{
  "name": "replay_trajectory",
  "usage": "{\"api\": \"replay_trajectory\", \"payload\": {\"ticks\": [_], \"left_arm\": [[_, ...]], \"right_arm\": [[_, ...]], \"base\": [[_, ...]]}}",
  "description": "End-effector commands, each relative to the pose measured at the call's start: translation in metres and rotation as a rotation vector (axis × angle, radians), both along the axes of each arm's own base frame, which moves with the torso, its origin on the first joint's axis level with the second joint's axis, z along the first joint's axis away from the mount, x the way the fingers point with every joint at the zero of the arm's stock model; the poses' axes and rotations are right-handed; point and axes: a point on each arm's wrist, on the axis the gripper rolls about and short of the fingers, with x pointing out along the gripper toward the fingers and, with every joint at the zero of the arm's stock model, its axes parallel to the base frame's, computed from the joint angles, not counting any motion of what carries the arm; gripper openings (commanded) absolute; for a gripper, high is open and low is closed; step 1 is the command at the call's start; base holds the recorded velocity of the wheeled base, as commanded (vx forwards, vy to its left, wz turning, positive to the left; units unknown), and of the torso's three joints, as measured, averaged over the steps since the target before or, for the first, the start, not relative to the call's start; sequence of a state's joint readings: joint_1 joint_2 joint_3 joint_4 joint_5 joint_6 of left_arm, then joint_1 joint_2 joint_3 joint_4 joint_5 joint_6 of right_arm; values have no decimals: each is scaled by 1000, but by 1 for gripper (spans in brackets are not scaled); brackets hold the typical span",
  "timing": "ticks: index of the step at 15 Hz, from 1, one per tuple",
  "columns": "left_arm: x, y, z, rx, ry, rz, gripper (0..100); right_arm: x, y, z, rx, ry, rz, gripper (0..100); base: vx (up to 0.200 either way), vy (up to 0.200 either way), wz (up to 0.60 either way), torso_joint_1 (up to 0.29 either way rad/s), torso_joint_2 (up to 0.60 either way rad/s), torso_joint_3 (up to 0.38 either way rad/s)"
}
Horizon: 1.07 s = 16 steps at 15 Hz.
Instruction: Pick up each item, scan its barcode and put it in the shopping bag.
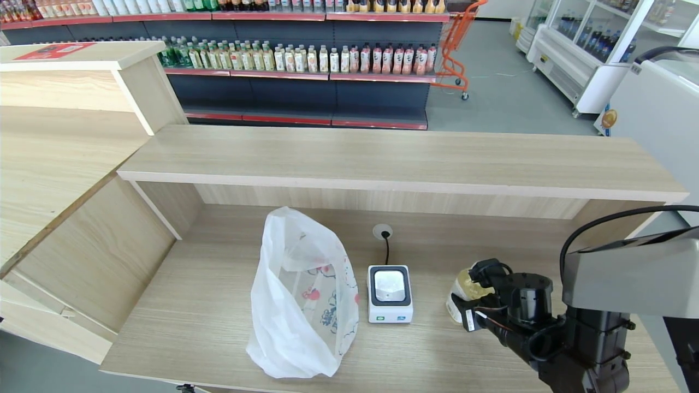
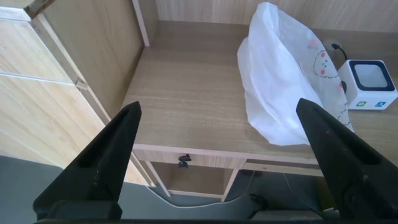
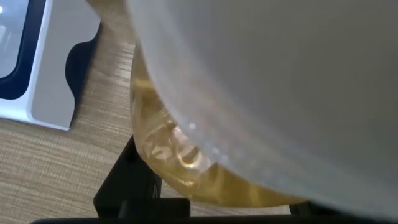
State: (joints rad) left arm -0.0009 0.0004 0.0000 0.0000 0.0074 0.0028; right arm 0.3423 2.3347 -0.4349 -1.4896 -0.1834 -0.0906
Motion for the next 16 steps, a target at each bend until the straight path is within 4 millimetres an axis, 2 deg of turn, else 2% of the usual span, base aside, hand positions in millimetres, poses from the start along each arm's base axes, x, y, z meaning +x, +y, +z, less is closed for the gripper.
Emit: {"api": "replay_trajectory", "payload": {"ticks": [1,2,4,5,7,8,10,11,13,16], "left_arm": [[0,0,0,0,0,1,100],[0,0,0,0,0,0,100],[0,0,0,0,0,0,100],[0,0,0,0,0,0,100],[0,0,0,0,0,0,100],[0,0,0,0,0,1,100],[0,0,0,0,0,1,100],[0,0,0,0,0,0,100],[0,0,0,0,0,0,100],[0,0,0,0,0,0,100]], "right_arm": [[1,-1,2,13,-4,-1,0],[3,-3,15,56,-35,-10,0],[-1,-16,57,172,-56,10,0],[-12,-30,92,255,-37,64,0],[-43,-49,143,412,44,220,0],[-57,-57,162,472,86,312,0],[-78,-63,183,556,123,524,0],[-86,-62,187,578,128,630,0],[-96,-53,189,595,145,768,0],[-110,-37,187,595,180,861,0]], "base": [[0,0,0,0,0,0],[0,0,0,0,0,0],[0,0,0,0,0,0],[0,0,0,0,0,0],[0,0,0,0,0,0],[0,0,0,0,0,0],[0,0,0,0,0,0],[0,0,0,0,0,0],[0,0,0,0,0,0],[0,0,0,0,0,0]]}}
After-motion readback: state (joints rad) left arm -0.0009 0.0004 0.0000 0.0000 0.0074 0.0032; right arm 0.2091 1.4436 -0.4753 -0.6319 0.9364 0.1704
